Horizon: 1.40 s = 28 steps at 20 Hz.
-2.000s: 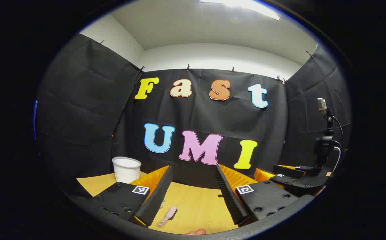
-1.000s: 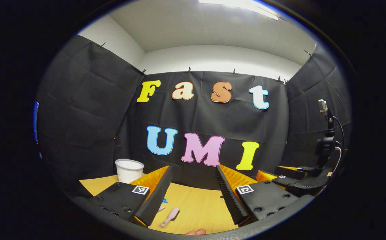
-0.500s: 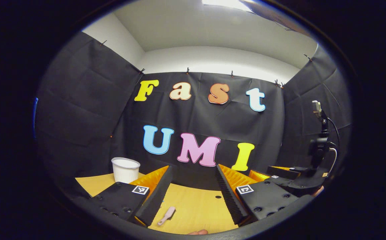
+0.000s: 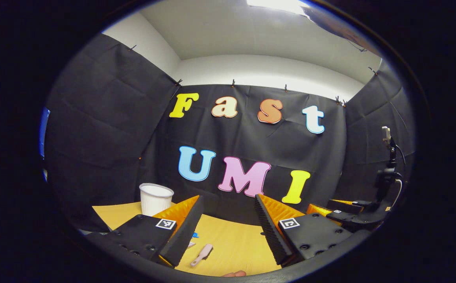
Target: Pick up the small broom and dustpan from the desktop, sweep the trash into the dustpan with the broom, and then empty the trash into the garbage bin.
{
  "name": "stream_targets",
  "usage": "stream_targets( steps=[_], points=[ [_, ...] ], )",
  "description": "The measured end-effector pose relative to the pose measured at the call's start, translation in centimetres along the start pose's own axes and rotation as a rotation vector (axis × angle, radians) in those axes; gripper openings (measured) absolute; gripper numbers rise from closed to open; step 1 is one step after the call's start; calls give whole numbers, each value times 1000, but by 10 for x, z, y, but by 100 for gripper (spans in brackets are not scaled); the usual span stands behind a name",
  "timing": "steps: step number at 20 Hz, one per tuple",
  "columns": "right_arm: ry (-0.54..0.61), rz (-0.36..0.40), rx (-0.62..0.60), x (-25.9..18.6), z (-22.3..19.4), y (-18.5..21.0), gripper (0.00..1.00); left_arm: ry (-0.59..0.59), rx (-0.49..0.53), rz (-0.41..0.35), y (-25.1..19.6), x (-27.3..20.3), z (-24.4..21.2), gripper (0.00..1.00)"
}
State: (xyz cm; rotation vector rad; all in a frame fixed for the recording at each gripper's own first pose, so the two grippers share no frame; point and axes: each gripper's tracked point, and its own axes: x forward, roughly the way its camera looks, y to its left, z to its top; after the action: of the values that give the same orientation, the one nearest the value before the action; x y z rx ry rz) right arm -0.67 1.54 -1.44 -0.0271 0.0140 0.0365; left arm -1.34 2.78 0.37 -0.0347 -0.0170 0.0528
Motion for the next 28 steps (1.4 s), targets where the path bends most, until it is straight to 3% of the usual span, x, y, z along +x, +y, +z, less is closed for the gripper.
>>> stream_targets(
  steps=[2,3,4,5,7,8,18,21,24,28],
  points=[
    [16,16,-3,2,-6,5,89,3,31,15,4,-3,3,78],
    [20,23,-7,3,-7,8,95,3,36,18,7,-4,4,78],
    [19,27,-13,4,-7,9,95,8,32,14,5,-3,3,78],
    [17,32,-17,5,-7,10,89,16,28,11,4,-2,0,78],
    [18,39,-16,7,-7,11,89,30,30,23,7,1,-5,78],
    [19,42,-13,8,-7,11,95,35,32,29,9,1,-6,78],
    [65,37,-13,25,-30,9,95,98,47,19,20,20,-23,78],
    [133,48,0,42,-62,19,95,213,90,35,47,38,-51,78],
    [239,94,116,62,-106,47,95,385,108,27,74,59,-99,78],
    [517,56,310,91,-177,93,96,665,171,-103,119,82,-169,78]
  ],
)
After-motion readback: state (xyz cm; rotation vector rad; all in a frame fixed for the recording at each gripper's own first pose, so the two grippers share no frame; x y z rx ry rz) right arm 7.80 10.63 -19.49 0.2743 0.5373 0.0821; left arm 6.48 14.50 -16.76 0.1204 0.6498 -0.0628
